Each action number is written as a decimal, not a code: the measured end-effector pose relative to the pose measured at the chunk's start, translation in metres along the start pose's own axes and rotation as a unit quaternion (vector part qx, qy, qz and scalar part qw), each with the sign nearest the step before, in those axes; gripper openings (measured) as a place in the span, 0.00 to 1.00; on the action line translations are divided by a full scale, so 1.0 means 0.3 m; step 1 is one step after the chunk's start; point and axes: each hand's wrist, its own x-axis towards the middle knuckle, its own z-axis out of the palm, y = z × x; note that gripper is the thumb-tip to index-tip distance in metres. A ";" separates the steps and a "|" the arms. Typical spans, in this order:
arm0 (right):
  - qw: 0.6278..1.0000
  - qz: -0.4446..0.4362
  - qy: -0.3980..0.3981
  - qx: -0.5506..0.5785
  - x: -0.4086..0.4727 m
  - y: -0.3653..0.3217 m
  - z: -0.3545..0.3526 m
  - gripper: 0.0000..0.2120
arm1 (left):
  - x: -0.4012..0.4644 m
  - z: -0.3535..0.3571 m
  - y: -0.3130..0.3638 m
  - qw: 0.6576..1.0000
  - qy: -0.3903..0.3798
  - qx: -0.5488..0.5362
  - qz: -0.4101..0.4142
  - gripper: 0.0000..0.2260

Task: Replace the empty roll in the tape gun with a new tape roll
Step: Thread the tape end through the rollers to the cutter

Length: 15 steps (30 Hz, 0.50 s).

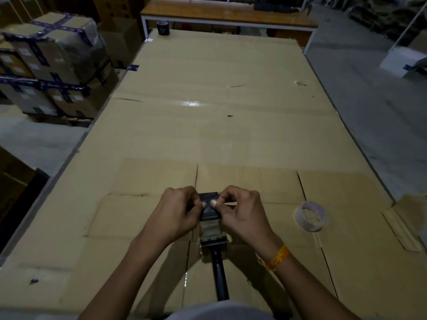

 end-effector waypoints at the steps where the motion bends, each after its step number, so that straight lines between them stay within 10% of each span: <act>1: 1.000 -0.002 0.000 -0.004 0.006 -0.003 -0.001 0.08 | 0.006 -0.003 0.002 1.000 -0.004 -0.002 -0.011 0.06; 15: 0.997 0.036 -0.057 -0.021 0.080 -0.012 -0.023 0.09 | 0.076 -0.057 0.026 0.985 -0.084 -0.079 -0.125 0.07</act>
